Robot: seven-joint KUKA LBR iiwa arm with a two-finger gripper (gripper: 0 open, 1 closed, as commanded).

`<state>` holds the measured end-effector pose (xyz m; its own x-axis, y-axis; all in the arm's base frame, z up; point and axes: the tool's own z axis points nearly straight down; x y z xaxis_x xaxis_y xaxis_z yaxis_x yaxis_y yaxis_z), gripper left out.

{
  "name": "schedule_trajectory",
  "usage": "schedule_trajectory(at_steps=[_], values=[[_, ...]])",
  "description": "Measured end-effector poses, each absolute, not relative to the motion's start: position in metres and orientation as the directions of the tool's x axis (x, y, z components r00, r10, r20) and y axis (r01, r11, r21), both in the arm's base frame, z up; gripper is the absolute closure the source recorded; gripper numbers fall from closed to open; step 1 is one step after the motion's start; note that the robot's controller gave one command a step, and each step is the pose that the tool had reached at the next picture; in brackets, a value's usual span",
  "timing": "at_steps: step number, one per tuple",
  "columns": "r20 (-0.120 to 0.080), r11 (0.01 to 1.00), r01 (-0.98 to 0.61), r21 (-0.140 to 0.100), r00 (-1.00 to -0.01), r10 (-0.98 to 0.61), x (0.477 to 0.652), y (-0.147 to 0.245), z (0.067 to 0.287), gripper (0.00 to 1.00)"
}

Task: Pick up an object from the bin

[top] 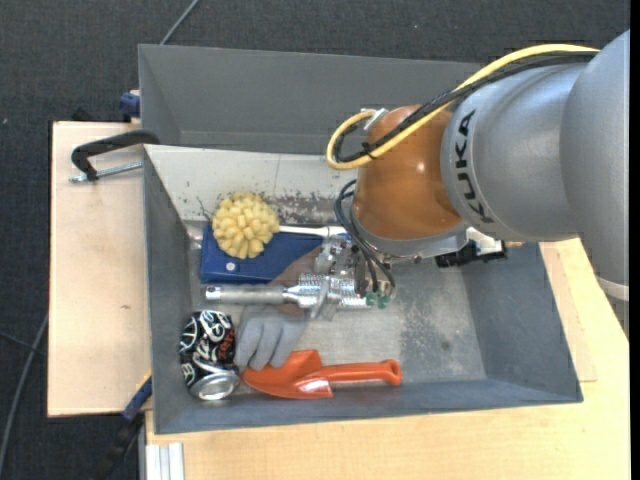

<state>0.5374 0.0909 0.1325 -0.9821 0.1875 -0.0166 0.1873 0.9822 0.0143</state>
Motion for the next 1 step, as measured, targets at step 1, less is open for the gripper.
schedule_trajectory(at_steps=[1], values=[[-0.011, 0.982, 0.187, 0.013, -0.982, 0.187, 0.5360, 0.0909, 0.1482, 1.00]])
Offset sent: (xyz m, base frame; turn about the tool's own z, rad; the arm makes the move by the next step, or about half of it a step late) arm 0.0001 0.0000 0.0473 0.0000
